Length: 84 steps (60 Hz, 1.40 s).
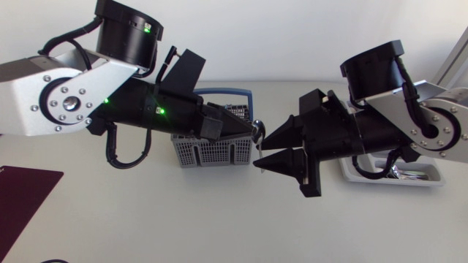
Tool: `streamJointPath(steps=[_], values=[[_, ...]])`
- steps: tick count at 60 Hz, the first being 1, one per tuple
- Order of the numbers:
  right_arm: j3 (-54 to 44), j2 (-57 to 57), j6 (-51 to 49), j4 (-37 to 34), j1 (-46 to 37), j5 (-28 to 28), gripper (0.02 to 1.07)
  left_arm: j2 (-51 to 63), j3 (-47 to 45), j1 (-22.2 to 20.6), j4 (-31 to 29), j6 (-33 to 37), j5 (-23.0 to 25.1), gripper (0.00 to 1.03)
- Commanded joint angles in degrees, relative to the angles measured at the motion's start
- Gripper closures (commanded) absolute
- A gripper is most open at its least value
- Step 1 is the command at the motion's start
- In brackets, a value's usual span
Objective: Transfer all utensils from the basket to the drawer tray.
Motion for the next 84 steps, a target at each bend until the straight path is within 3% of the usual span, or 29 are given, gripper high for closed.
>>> streamJointPath(steps=[1,8,19,29,43,47,57,72,84], values=[[-0.06,0.03,1.21,0.78,0.28,-0.16,0.78,-1.33,-1.41,-0.35,-0.13,0.88,0.94,1.00],[-0.14,0.30,1.12,0.87,0.36,-0.16,0.94,-1.60,-1.50,-0.52,-0.39,0.88,0.94,1.00],[-0.06,1.09,1.30,0.43,0.28,-0.16,1.01,-2.30,-2.12,-0.52,-0.30,0.88,0.94,1.00],[-0.14,1.17,1.39,-0.01,0.71,0.02,1.01,-3.00,-2.55,-0.43,-0.04,0.88,0.94,0.98],[-1.11,1.70,0.42,-1.59,1.42,0.72,1.01,-3.71,-1.76,-0.26,0.23,0.88,0.94,0.26],[-1.55,1.97,-0.37,-2.03,1.24,1.69,1.01,-4.06,-1.06,0.18,0.75,0.80,0.85,0.17],[-2.78,2.32,-5.12,-4.40,-3.42,2.92,1.01,-4.85,0.35,2.82,2.86,0.53,-3.28,0.14],[-4.72,3.37,-18.04,-7.13,-18.62,4.85,1.01,-3.88,-0.01,9.15,3.04,2.73,-11.19,0.14],[-5.86,5.66,-32.98,-6.07,-34.53,9.51,1.01,-2.21,-2.29,9.32,1.98,8.18,-20.07,0.14]])
